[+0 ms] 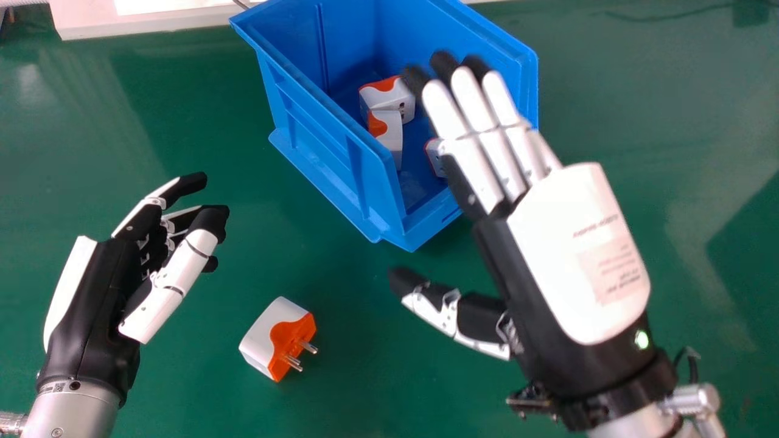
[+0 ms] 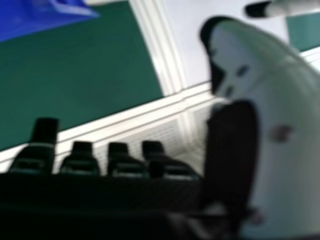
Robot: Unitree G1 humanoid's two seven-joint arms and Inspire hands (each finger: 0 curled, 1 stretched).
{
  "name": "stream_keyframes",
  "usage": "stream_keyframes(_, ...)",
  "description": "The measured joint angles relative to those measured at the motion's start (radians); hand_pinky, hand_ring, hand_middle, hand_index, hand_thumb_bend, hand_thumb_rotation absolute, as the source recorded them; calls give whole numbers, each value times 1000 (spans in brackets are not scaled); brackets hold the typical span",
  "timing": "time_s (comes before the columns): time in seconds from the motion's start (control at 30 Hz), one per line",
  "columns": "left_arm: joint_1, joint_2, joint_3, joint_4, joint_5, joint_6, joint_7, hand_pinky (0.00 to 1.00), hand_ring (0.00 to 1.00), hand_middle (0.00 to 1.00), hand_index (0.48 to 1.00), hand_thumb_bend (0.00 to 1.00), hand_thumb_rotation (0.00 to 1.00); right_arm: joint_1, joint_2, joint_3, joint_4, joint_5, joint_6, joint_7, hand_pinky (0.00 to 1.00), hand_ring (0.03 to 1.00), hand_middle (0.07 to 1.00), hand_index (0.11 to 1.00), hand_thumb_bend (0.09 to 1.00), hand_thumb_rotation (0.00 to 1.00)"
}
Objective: Pick all objects and put in blue box
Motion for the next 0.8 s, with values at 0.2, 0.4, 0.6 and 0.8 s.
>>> stream_keyframes(0.2,0,-5,4,-2,-8,0,5,677,751,772,850,538,699,3,0,1,-31,-43,-32,43,868,1000,996,954,314,179)
stream_keyframes(0.4,-1,-18,18,-2,-19,7,13,681,753,773,850,534,718,7,5,15,-50,-68,-67,75,877,1000,995,959,305,179)
stream_keyframes(0.6,-4,-41,23,-9,-46,36,38,686,757,780,855,518,731,-45,12,52,-8,-70,-149,73,872,988,985,952,346,157)
stream_keyframes(0.8,-5,-64,31,-41,-66,78,61,689,760,784,857,490,730,-93,21,81,74,-43,-190,84,886,986,982,944,335,86)
